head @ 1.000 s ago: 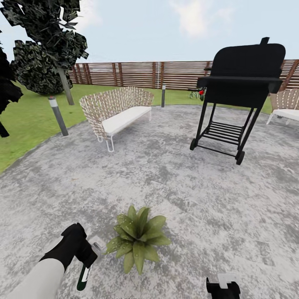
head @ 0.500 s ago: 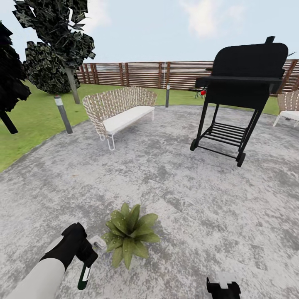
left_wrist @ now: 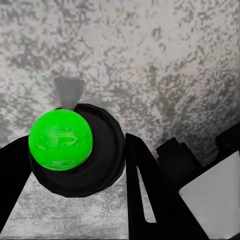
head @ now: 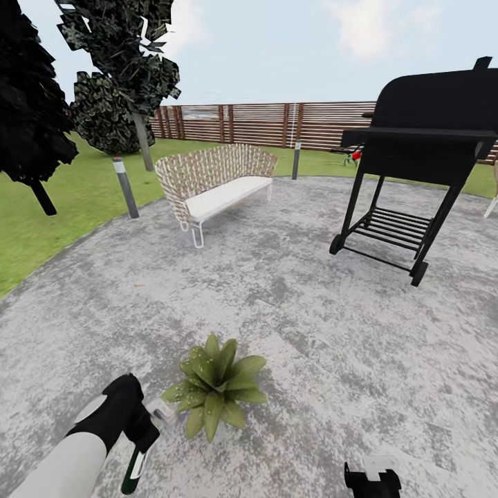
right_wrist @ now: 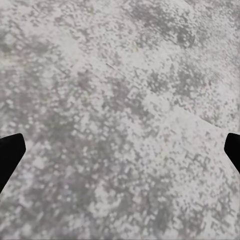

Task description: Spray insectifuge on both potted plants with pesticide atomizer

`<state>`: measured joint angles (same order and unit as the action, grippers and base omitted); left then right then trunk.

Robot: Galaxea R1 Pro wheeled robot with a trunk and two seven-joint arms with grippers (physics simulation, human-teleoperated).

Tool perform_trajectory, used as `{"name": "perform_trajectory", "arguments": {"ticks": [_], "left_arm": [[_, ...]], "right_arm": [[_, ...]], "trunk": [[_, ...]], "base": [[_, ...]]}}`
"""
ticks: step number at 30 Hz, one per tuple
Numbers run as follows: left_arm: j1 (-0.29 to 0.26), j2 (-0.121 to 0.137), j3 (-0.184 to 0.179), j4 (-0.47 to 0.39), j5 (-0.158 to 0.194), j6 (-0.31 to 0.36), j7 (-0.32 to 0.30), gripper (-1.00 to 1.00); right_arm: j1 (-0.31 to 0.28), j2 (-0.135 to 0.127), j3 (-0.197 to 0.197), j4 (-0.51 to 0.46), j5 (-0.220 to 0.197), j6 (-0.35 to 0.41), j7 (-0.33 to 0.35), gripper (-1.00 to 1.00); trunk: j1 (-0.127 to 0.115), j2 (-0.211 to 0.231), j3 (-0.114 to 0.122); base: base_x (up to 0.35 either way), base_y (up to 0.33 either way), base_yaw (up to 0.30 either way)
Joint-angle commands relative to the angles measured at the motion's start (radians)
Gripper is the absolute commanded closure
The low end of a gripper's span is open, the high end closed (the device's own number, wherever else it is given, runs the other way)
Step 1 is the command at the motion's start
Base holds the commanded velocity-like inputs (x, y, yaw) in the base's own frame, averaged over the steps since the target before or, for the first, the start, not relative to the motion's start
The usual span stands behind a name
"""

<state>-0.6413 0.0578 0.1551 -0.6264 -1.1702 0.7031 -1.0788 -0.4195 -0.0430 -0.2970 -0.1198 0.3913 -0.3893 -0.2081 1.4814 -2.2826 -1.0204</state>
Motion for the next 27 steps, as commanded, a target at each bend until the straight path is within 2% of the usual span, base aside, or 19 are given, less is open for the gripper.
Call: {"name": "perform_trajectory", "arguments": {"ticks": [1,4,7,11,18,23,24,25,26,27], "left_arm": [[0.002,0.0,0.004,-0.001,-0.027,0.004,-0.031,1.0],[0.006,-0.003,0.007,-0.001,-0.078,0.0,-0.072,1.0],[0.006,-0.005,0.011,-0.001,-0.089,0.002,-0.077,1.0],[0.006,-0.003,0.021,-0.001,-0.083,0.005,-0.073,1.0],[0.005,0.002,0.022,-0.016,-0.081,0.004,-0.07,1.0],[0.006,0.001,0.023,-0.007,-0.079,0.004,-0.028,1.0],[0.006,-0.001,0.024,-0.005,-0.077,0.004,-0.025,1.0],[0.006,-0.004,0.024,-0.003,-0.075,0.004,-0.022,1.0],[0.006,-0.005,0.024,-0.003,-0.074,0.004,-0.021,1.0],[0.006,-0.006,0.024,-0.003,-0.074,0.004,-0.02,1.0]], "right_arm": [[-0.001,0.0,-0.007,0.002,0.011,-0.003,-0.004,-1.0],[-0.001,0.0,-0.007,0.001,0.011,-0.003,-0.004,-1.0],[-0.001,0.0,-0.007,0.0,0.011,-0.003,-0.004,-1.0],[-0.001,0.001,-0.005,0.0,0.011,-0.002,-0.002,-1.0],[-0.001,0.002,-0.005,0.004,0.013,-0.002,0.0,-1.0],[-0.001,0.001,-0.004,0.005,0.014,-0.002,0.012,-1.0],[-0.001,-0.001,-0.004,0.004,0.014,-0.002,0.044,-1.0],[-0.001,-0.025,-0.004,0.001,0.012,-0.002,0.155,-1.0],[-0.001,-0.05,-0.007,-0.001,0.008,-0.001,0.238,-1.0],[-0.001,-0.065,-0.009,-0.001,0.005,-0.001,0.285,-1.0]], "trunk": [[0.0,0.0,-0.001],[0.0,0.0,-0.001],[0.0,0.0,-0.001],[0.0,0.0,-0.001],[0.0,0.0,-0.001],[0.0,0.0,-0.001],[0.0,0.0,-0.001],[0.0,0.0,-0.001],[0.0,0.0,-0.001],[0.0,0.0,-0.001]], "base": [[0.0,-0.001,0.001],[0.0,0.0,0.0],[0.0,0.0,0.0],[0.0,0.0,0.08],[0.0,0.0,0.269],[0.0,0.0,0.278],[0.0,0.0,0.277],[0.0,0.0,0.277],[0.0,0.0,0.277],[0.0,0.0,0.263]]}}
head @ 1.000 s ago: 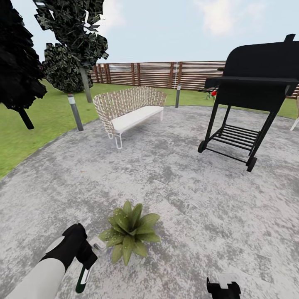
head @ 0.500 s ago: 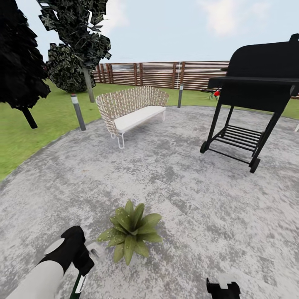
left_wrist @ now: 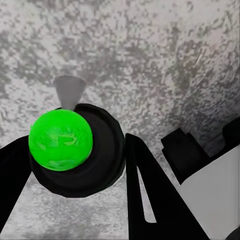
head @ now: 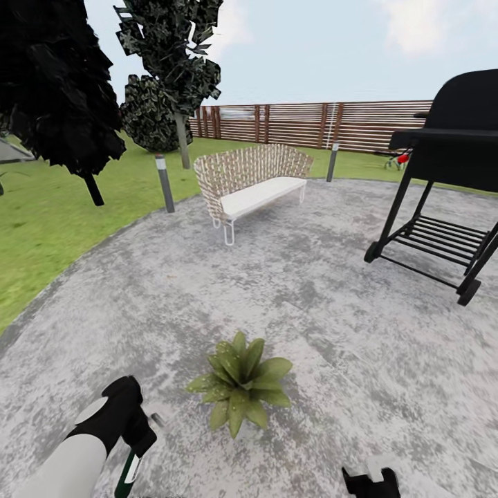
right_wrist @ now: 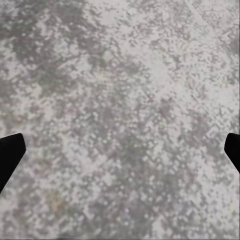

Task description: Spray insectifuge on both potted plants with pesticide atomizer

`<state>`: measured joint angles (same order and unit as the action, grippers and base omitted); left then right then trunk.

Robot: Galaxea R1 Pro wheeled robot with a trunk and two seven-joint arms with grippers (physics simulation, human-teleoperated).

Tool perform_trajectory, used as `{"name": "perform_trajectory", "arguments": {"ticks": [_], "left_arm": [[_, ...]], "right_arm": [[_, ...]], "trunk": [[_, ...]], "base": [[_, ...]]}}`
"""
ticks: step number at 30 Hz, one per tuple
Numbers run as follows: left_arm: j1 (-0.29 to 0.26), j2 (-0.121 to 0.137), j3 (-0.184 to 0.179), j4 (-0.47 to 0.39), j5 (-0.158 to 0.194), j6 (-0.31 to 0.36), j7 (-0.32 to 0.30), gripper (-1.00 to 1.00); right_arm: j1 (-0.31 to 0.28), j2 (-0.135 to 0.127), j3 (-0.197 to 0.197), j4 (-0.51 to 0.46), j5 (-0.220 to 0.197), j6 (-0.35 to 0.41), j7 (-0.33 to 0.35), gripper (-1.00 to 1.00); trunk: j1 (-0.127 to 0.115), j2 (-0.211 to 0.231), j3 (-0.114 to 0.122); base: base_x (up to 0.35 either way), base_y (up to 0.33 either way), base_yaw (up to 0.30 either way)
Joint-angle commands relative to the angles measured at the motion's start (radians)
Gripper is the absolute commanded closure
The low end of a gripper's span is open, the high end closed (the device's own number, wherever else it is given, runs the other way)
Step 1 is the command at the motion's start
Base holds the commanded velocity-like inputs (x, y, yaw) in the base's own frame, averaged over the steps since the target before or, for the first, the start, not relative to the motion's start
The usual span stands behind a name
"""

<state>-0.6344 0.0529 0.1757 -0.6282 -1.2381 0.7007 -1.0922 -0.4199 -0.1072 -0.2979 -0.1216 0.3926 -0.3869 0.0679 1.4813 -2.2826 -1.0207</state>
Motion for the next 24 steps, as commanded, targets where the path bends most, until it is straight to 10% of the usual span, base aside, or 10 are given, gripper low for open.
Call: {"name": "perform_trajectory", "arguments": {"ticks": [1,15,20,24], "left_arm": [[-0.001,-0.003,0.004,-0.003,-0.006,0.007,-0.006,1.0],[0.004,-0.019,0.007,0.004,-0.004,0.01,-0.006,1.0],[0.024,-0.068,0.002,0.052,0.186,0.007,0.252,1.0],[0.023,-0.128,0.0,0.055,0.216,0.005,0.321,1.0]], "right_arm": [[0.0,-0.017,-0.011,0.0,0.001,-0.003,0.061,-1.0],[0.0,-0.028,-0.012,-0.001,-0.001,-0.004,0.056,-1.0],[0.0,-0.027,-0.011,0.0,-0.001,-0.004,0.049,-1.0],[0.0,-0.027,-0.01,0.0,0.0,-0.004,0.049,-1.0]], "trunk": [[0.0,0.0,-0.001],[0.0,0.0,-0.002],[0.0,0.0,-0.002],[0.0,0.0,-0.002]], "base": [[0.0,-0.022,0.126],[-0.065,-0.192,0.106],[-0.001,-0.001,0.041],[0.0,0.0,0.003]]}}
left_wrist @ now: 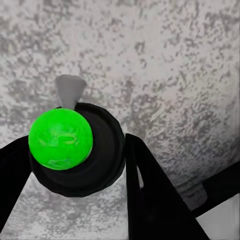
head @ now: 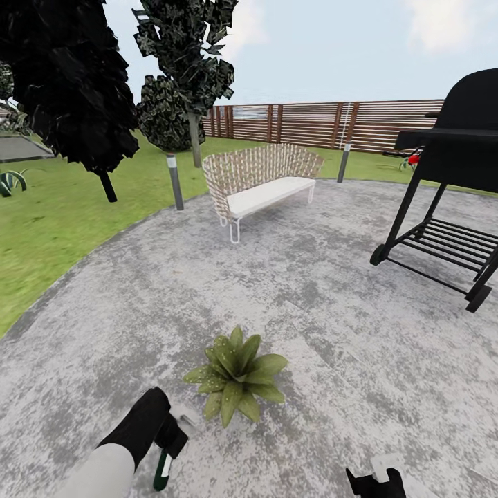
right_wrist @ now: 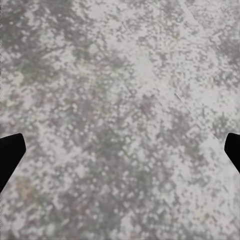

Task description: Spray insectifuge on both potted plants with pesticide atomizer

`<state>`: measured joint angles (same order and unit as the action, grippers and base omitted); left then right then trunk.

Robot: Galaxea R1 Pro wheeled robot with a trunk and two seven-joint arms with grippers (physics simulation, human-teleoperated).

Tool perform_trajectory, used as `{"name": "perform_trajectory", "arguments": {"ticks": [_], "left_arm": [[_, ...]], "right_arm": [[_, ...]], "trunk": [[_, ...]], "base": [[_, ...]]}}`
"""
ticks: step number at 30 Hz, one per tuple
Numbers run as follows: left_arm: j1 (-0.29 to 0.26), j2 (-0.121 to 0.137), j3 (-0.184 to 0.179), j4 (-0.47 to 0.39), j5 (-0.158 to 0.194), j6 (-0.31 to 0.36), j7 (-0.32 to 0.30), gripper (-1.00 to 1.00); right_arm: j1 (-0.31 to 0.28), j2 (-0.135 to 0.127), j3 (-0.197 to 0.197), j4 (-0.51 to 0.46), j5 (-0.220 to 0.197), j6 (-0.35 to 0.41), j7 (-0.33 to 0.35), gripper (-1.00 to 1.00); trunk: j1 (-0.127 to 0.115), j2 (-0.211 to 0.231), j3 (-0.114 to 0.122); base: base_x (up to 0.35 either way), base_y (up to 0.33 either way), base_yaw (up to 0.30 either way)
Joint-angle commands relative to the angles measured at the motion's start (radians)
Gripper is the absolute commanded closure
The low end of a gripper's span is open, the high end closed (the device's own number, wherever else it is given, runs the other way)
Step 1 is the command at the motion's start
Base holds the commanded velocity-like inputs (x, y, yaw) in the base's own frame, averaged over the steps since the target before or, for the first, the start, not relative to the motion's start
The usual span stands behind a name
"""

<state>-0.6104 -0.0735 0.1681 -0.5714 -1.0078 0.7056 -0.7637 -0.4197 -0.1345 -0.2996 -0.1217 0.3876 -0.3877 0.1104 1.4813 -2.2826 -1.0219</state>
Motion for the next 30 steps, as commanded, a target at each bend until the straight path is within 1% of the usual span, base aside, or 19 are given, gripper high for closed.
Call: {"name": "perform_trajectory", "arguments": {"ticks": [1,3,5,6,7,8,9,10,11,13,16,18,22,30], "left_arm": [[0.0,-0.008,0.007,-0.001,-0.013,0.0,-0.004,1.0],[0.0,-0.012,0.002,-0.001,-0.011,0.002,0.0,1.0],[-0.001,-0.005,0.005,-0.001,-0.013,0.004,0.0,1.0],[0.0,0.01,0.008,-0.001,-0.013,0.004,0.0,1.0],[0.001,0.043,0.009,-0.001,-0.011,0.004,-0.008,1.0],[0.001,0.071,0.01,0.0,-0.01,0.003,-0.036,1.0],[0.001,0.08,0.011,0.003,-0.011,0.001,-0.058,1.0],[0.001,0.088,0.01,0.006,-0.013,-0.004,-0.096,1.0],[0.0,0.091,0.005,0.008,-0.021,-0.006,-0.129,1.0],[0.0,0.088,-0.001,0.005,-0.03,-0.006,-0.155,1.0],[0.0,0.088,-0.001,-0.002,-0.032,-0.005,-0.163,1.0],[-0.005,0.091,0.0,-0.005,-0.033,-0.001,-0.164,1.0],[-0.007,0.088,0.0,-0.005,-0.033,0.002,-0.166,1.0],[-0.008,0.08,0.001,-0.005,-0.032,0.006,-0.167,1.0]], "right_arm": [[-0.001,0.0,-0.009,0.001,0.005,-0.003,0.006,-1.0],[-0.001,0.001,-0.009,0.001,0.005,-0.003,0.006,-1.0],[-0.001,0.001,-0.009,0.001,0.006,-0.003,0.006,-1.0],[-0.001,0.001,-0.009,0.001,0.005,-0.003,0.006,-1.0],[-0.001,0.001,-0.009,0.001,0.004,-0.003,0.006,-1.0],[-0.001,0.001,-0.009,0.001,0.004,-0.003,0.006,-1.0],[-0.001,0.001,-0.009,0.001,0.004,-0.003,0.006,-1.0],[-0.001,0.001,-0.009,0.001,0.004,-0.003,0.006,-1.0],[-0.001,0.001,-0.009,0.001,0.004,-0.003,0.006,-1.0],[-0.001,0.0,-0.01,-0.001,0.004,-0.005,0.006,-1.0],[-0.001,-0.002,-0.009,-0.001,0.006,-0.005,0.006,-1.0],[-0.001,-0.002,-0.009,-0.001,0.007,-0.005,0.006,-1.0],[-0.001,-0.002,-0.009,-0.001,0.006,-0.005,0.006,-1.0],[-0.001,0.0,-0.01,-0.001,0.004,-0.006,0.006,-1.0]], "trunk": [[0.0,0.0,-0.001],[0.0,0.0,-0.001],[0.0,0.0,-0.001],[0.0,0.0,-0.001],[0.0,0.0,-0.001],[0.0,0.0,-0.002],[0.0,0.0,-0.002],[0.0,0.0,-0.003],[0.0,0.0,-0.005],[0.0,0.0,-0.007],[0.0,0.0,-0.009],[0.0,0.0,-0.009],[0.0,0.0,-0.009],[0.0,0.0,-0.009]], "base": [[0.0,0.0,0.0],[0.0,0.0,0.0],[0.0,0.0,0.0],[0.0,0.0,0.0],[0.0,0.0,0.0],[0.0,0.0,0.062],[0.0,0.0,0.1],[0.0,0.0,0.135],[0.0,0.0,0.158],[0.0,0.0,0.166],[0.0,0.0,0.082],[0.0,0.0,0.009],[0.005,-0.002,0.002],[0.188,-0.146,0.0]]}}
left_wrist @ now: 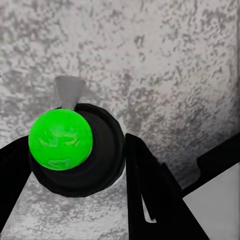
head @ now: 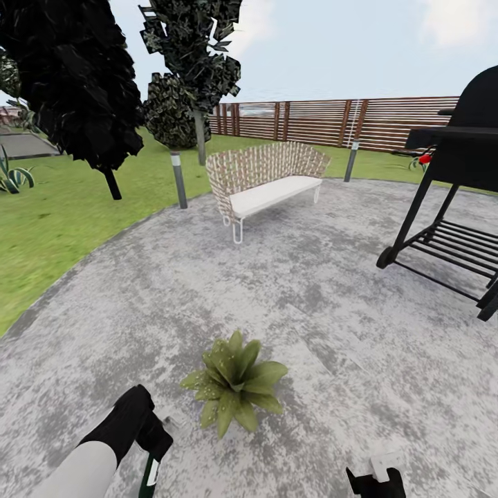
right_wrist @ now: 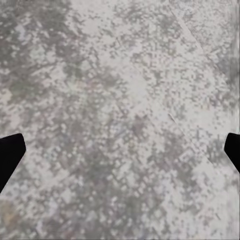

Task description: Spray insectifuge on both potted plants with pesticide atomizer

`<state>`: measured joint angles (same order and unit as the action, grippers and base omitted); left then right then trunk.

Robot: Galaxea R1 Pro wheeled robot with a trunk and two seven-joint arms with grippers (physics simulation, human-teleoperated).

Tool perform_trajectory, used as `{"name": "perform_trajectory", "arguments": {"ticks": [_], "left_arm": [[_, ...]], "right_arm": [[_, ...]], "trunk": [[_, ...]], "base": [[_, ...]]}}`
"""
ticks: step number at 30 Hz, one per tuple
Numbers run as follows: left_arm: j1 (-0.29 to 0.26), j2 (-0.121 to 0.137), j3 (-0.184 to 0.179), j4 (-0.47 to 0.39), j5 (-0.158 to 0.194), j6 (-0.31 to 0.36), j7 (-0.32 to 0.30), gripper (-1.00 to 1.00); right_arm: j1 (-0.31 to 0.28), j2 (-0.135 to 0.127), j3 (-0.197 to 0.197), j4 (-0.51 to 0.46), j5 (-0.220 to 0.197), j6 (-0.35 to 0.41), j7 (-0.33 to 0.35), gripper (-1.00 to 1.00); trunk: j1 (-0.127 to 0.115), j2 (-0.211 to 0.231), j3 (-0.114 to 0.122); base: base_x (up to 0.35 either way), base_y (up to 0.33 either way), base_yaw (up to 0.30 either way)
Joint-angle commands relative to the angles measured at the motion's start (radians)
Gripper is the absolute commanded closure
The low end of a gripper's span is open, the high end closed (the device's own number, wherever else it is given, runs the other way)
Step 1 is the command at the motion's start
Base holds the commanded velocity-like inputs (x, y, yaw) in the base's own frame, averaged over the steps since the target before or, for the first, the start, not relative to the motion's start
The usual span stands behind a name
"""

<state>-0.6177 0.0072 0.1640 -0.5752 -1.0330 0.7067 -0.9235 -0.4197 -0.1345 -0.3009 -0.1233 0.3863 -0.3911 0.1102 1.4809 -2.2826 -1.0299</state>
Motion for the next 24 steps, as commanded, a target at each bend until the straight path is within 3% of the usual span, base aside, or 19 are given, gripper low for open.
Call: {"name": "perform_trajectory", "arguments": {"ticks": [1,24], "left_arm": [[0.0,-0.002,0.005,-0.002,-0.007,0.005,-0.008,1.0],[0.0,-0.003,0.006,-0.002,-0.007,0.005,-0.005,1.0]], "right_arm": [[-0.001,0.0,-0.009,0.001,0.005,-0.003,0.006,-1.0],[-0.001,0.0,-0.007,0.001,0.008,-0.002,0.006,-1.0]], "trunk": [[0.0,0.0,-0.001],[0.0,0.0,-0.001]], "base": [[0.118,-0.256,0.0],[0.002,-0.272,0.254]]}}
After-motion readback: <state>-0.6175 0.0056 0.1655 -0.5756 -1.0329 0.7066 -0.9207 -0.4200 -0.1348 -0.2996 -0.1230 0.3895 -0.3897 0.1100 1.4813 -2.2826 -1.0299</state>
